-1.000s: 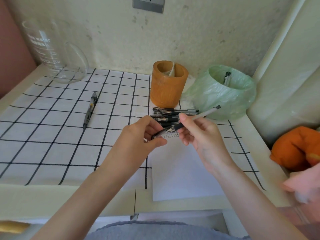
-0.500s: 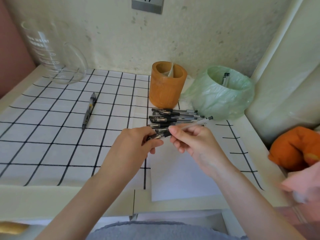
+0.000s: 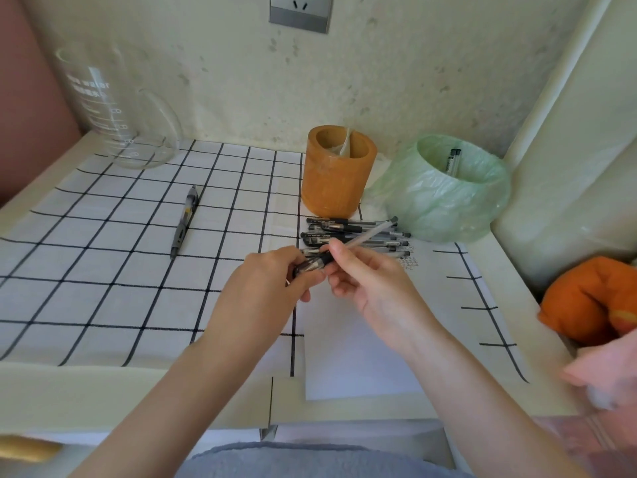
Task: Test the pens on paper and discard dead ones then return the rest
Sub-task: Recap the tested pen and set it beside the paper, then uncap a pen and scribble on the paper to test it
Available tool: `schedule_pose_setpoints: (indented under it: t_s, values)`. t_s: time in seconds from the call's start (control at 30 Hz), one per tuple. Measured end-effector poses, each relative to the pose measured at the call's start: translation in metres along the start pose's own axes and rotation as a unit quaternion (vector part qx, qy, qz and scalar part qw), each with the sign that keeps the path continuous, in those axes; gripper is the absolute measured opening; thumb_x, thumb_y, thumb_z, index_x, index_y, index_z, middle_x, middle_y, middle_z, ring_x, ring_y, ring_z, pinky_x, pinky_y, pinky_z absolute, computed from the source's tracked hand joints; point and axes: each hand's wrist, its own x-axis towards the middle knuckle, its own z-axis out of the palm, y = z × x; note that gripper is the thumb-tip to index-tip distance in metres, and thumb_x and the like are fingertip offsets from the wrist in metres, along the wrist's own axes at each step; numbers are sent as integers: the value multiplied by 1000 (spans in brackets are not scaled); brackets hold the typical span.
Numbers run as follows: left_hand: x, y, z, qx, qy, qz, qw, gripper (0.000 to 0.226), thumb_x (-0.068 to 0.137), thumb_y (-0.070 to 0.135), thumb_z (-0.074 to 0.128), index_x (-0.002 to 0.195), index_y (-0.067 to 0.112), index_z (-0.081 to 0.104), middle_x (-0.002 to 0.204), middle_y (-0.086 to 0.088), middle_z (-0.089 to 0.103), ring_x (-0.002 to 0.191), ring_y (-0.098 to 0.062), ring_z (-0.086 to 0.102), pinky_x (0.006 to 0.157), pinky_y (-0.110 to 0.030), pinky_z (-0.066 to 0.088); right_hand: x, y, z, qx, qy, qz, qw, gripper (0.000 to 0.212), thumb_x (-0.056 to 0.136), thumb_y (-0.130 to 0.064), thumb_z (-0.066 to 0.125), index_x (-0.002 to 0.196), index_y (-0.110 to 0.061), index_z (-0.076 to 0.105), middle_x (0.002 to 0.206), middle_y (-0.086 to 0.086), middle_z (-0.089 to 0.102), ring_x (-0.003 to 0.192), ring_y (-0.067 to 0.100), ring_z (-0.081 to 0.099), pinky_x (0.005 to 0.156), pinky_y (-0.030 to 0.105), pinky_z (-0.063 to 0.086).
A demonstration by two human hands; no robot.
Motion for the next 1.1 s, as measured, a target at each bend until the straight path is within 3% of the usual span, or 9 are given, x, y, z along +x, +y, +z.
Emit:
schedule_pose_setpoints:
  t_s: [0.23,0.43,0.57,0.7,0.83,0.9,0.97,1.1]
  values:
    - [1,-7,-5,38,-10,-37,999,28,81,55,55,95,30,57,84,11,66,78,-9,61,72,-28,50,11,-8,-6,4,40,14,999,14,89,-11,60,85,1,67,72,11,70,62,15,68,54,21,53]
    - [6,-22,-20,64,24,-46,997,16,91,33,51,97,26,64,86,10,67,77,-8,61,67,-24,49,21,-21,-13,5,63,19,998,29,97,-25,50,97,3,58,86,20,72,77,24,72,66,27,60]
    - [9,-27,-24,93,64,-36,993,17,93,26,49,100,23,65,93,8,65,84,-11,60,63,-19,44,21,-21,-16,1,70,16,997,30,98,-20,49,107,7,54,96,25,69,82,27,73,71,30,60]
    - [18,-47,-28,177,131,-27,975,22,92,20,51,110,18,64,119,-4,55,114,-23,45,93,-31,38,17,-21,-15,-31,56,4,998,26,97,-14,48,105,7,59,96,24,70,79,25,73,69,29,60]
    - [23,-63,-35,223,139,-88,961,36,92,20,53,127,16,53,144,-14,28,135,-29,21,105,-42,30,13,-21,-14,-87,40,7,995,24,97,-12,47,104,5,63,96,21,72,74,23,72,66,29,59]
    - [24,-68,-36,235,109,-120,958,41,93,21,49,133,15,46,148,-15,20,136,-30,21,106,-42,30,12,-21,-14,-101,40,5,994,23,97,-11,47,103,3,64,94,19,73,73,22,72,63,27,59]
    - [26,-73,-37,243,81,-146,956,40,95,20,45,134,13,44,147,-16,21,129,-31,34,103,-41,34,10,-21,-16,-117,41,2,992,22,97,-11,48,102,2,65,92,18,73,73,22,71,62,27,59]
    - [26,-80,-37,266,124,-115,949,31,91,3,46,120,7,56,120,-15,52,105,-29,50,87,-36,46,9,-22,-18,-128,44,-3,991,22,96,-11,48,101,1,66,92,17,74,73,22,71,65,28,58]
